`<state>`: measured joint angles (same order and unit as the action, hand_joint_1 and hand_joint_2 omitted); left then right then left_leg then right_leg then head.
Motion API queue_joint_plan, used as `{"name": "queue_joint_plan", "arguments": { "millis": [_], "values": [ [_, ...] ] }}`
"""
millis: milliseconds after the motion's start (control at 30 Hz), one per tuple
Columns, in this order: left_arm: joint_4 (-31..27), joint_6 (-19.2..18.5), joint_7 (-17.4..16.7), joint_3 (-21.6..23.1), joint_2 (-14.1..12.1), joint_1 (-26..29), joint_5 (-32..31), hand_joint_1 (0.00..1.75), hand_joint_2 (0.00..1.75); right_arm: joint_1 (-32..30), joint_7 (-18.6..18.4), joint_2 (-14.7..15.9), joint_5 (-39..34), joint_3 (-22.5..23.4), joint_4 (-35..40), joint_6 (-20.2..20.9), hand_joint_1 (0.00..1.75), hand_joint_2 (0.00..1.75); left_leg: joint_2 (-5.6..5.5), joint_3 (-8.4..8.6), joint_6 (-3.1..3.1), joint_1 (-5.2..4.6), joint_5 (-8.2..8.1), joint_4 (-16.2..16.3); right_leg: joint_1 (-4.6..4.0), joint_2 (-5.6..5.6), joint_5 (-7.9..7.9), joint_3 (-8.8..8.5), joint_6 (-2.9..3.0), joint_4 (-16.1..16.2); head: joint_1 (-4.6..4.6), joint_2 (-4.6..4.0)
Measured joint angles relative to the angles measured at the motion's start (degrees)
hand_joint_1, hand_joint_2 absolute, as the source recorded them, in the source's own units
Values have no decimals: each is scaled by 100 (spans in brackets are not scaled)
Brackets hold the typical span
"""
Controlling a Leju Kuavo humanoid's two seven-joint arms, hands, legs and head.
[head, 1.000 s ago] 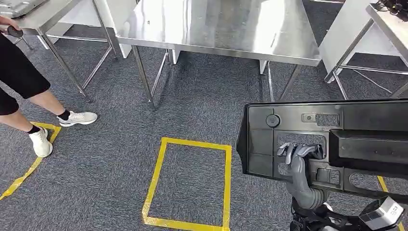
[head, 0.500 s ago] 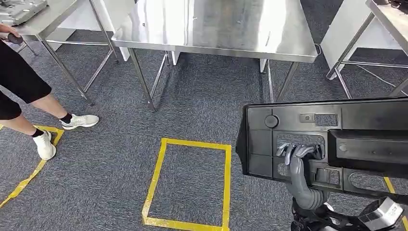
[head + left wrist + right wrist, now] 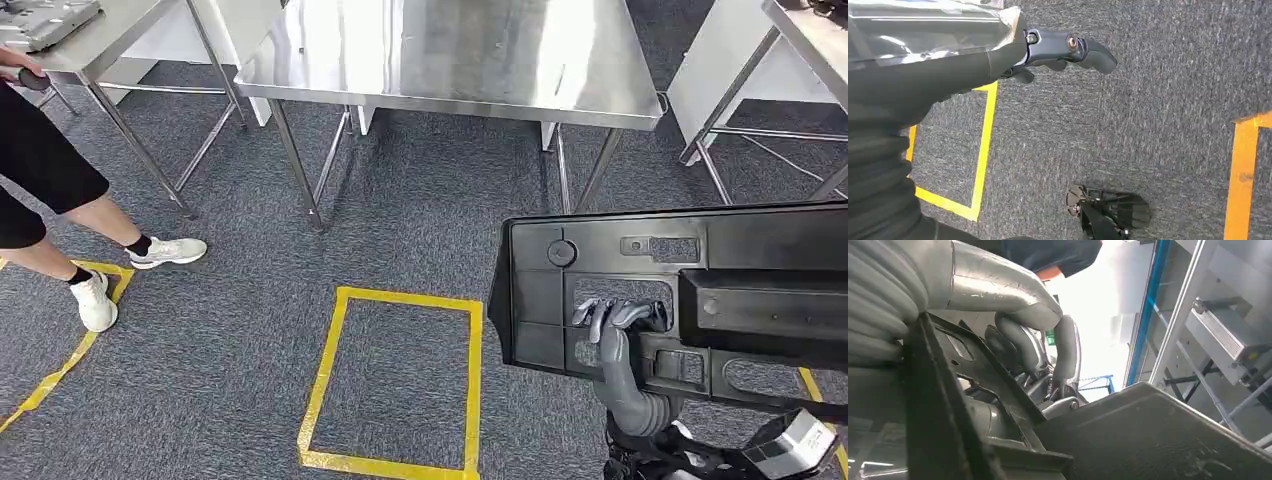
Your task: Take the parts from the cabinet and place them on the table.
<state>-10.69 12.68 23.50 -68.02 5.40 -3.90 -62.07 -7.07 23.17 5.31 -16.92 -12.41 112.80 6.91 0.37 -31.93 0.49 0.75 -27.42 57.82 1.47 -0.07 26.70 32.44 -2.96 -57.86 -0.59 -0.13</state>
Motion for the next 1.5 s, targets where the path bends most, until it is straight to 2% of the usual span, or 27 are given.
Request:
{"name": "queue_joint_plan", "arguments": {
  "millis": [200, 233, 267, 367, 433, 500, 567, 600, 633, 667, 733, 767, 833, 900, 933, 967, 1033, 1067, 1100, 1133, 1167, 1233, 1300, 1367, 1433, 1467, 1500],
  "values": [
    [0, 20, -4, 0, 17, -3, 2, 0, 175, 0, 2, 0, 0, 0, -11, 4, 175, 175, 1, -27, 70, -36, -28, 31, 26, 0, -18, -12, -37, 41, -2, 0],
    [0, 28, -4, 0, 20, -5, 9, 0, 175, 1, 4, 0, 0, 0, -9, 9, 175, 175, 2, 11, 117, -22, 14, -54, -22, 1, -27, -36, -68, 69, 0, 0],
    [2, 31, -13, 0, 46, -7, 9, 0, 175, -4, 9, 4, -2, 2, -7, 9, 175, 175, 31, 77, 137, 55, 73, -145, 16, -1, 7, -2, -70, 8, -2, 2],
    [2, 46, -15, 0, 44, -9, 20, 0, 175, -2, 20, 20, -11, 4, -9, 20, 175, 175, 44, 105, 170, 81, 92, -200, -7, 6, 479, 560, -26, -1089, -92, 0],
    [2, 48, -15, 0, 65, -9, 20, 0, 175, -29, 20, 39, -15, 11, -24, 20, 175, 175, 45, 103, 151, 92, 79, -195, 25, 6, 636, 921, -82, -1746, -109, 0],
    [2, 48, -15, 0, 81, -8, 20, 0, 175, -36, 20, 42, -24, 11, -24, 22, 175, 175, 37, 136, 99, 141, 49, -187, 65, 3, 362, 707, -231, -1268, -118, 0],
    [2, 48, -13, 0, 90, -8, 24, 0, 175, -35, 20, 46, -24, 13, -24, 24, 175, 175, 21, 195, -3, 195, -12, -161, 135, -33, -99, 125, -404, -122, -160, 0],
    [-4, 50, -9, 0, 61, -9, 24, 0, 175, -31, 20, 46, -20, 11, -33, 26, 175, 175, 16, 198, -78, 147, -53, -142, 108, -48, -63, 41, -372, 32, -219, 0],
    [-2, 59, 0, 0, 70, -14, 26, 0, 175, -36, 24, 44, -17, 11, -31, 28, 175, 175, 18, 193, -123, 144, -72, -135, 76, 9, -58, 12, -251, 63, -251, 0],
    [-2, 61, 6, 0, 72, -16, 26, 0, 175, -36, 31, 52, -15, 11, -33, 31, 175, 175, 16, 197, -142, 137, -66, -149, 74, 8, -46, 31, -152, 29, -223, 0],
    [-2, 63, 7, -2, 76, -15, 26, 0, 175, -38, 33, 55, -20, 13, -33, 33, 175, 175, 27, 238, -197, 158, -67, -193, 53, 20, -13, 45, -44, -1, -210, 0],
    [-2, 68, 11, 0, 85, -19, 26, 0, 175, -40, 35, 50, -17, 13, -26, 33, 175, 175, 20, 239, -231, 195, -110, -161, 110, 35, -20, 7, 31, 29, -186, 0],
    [-2, 74, 18, 0, 87, -24, 26, 0, 175, -30, 37, 48, -17, 15, -24, 33, 175, 175, 10, -70, -194, 178, -459, 479, 80, 33, 30, -40, 129, 24, -138, 0],
    [-2, 76, 17, -2, 90, -10, 26, 0, 175, -38, 37, 46, -15, 13, -24, 35, 175, 175, -11, -646, -179, 154, -847, 1498, 16, 29, 71, -70, 191, 23, -118, 0],
    [-2, 79, 17, -2, 87, -6, 28, 0, 175, -38, 37, 46, -17, 13, -26, 35, 175, 175, -27, -866, -156, 146, -876, 1803, -18, 32, 88, -91, 215, 22, -122, 0],
    [-2, 83, 18, -2, 87, -2, 33, 0, 175, -38, 37, 46, -17, 13, -28, 35, 175, 175, -30, -930, -120, 134, -747, 1795, -40, 38, 107, -122, 238, 22, -122, 0],
    [-2, 94, 18, -2, 87, -2, 33, 0, 175, -37, 37, 44, -17, 13, -28, 35, 175, 175, -31, -655, -31, 105, -157, 1043, -76, 69, 163, -220, 259, 22, -120, 0],
    [-2, 98, 17, -2, 87, -2, 33, 0, 175, -36, 37, 46, -17, 13, -28, 35, 175, 175, -43, -433, 31, 84, 136, 529, -83, 82, 199, -272, 244, 22, -118, 0],
    [-2, 103, 17, -2, 77, -3, 33, 0, 175, -34, 37, 46, -17, 13, -28, 37, 175, 175, -63, -281, 94, 56, 195, 221, -73, 86, 231, -254, 227, 35, -122, 0],
    [-2, 105, 20, -2, 77, -13, 33, 0, 175, -24, 37, 46, -17, 13, -28, 37, 175, 175, -42, -200, 82, 30, 79, 87, -162, 94, 280, -254, 170, 20, -136, 0],
    [-2, 109, 22, -2, 76, -19, 33, 0, 175, -26, 37, 46, -15, 13, -28, 39, 175, 175, -30, -209, 78, 5, 58, 104, -126, 95, 287, -258, 141, 55, -124, 0],
    [-2, 109, 24, -2, 81, -14, 33, 0, 175, -33, 39, 48, -15, 11, -33, 39, 175, 175, -38, -216, 176, -19, 33, 30, -124, 91, 181, -348, 16, -26, -120, 0],
    [-2, 114, 39, -2, 83, -12, 33, 0, 175, -18, 48, 59, -17, 13, -37, 37, 175, 175, -44, -29, 215, 14, 54, -43, -100, 67, 327, -286, 9, -183, -136, 0],
    [-2, 125, 55, -2, 81, -22, 33, 0, 175, 9, 59, 57, -15, 13, -37, 22, 175, 175, -46, -2, 244, 19, 30, -45, -92, 66, 653, 120, 44, -912, -168, 0],
    [-2, 122, 57, -2, 87, -18, 31, 0, 175, -15, 61, 61, -15, 15, -39, -4, 175, 175, -45, 24, 247, 16, -22, -42, -83, 65, 909, 657, -12, -1727, -168, 0],
    [0, 120, 59, -2, 92, -12, 31, 0, 175, -23, 61, 61, -7, 15, -39, -15, 175, 175, -46, 61, 239, 18, -54, -41, -73, 64, 872, 772, -63, -1786, -168, 0],
    [0, 120, 59, -2, 96, -11, 31, 0, 175, -26, 61, 61, -7, 15, -39, -28, 175, 175, -50, 114, 228, 23, -93, -41, -64, 59, 716, 728, -139, -1570, -168, 0]
  ]
}}
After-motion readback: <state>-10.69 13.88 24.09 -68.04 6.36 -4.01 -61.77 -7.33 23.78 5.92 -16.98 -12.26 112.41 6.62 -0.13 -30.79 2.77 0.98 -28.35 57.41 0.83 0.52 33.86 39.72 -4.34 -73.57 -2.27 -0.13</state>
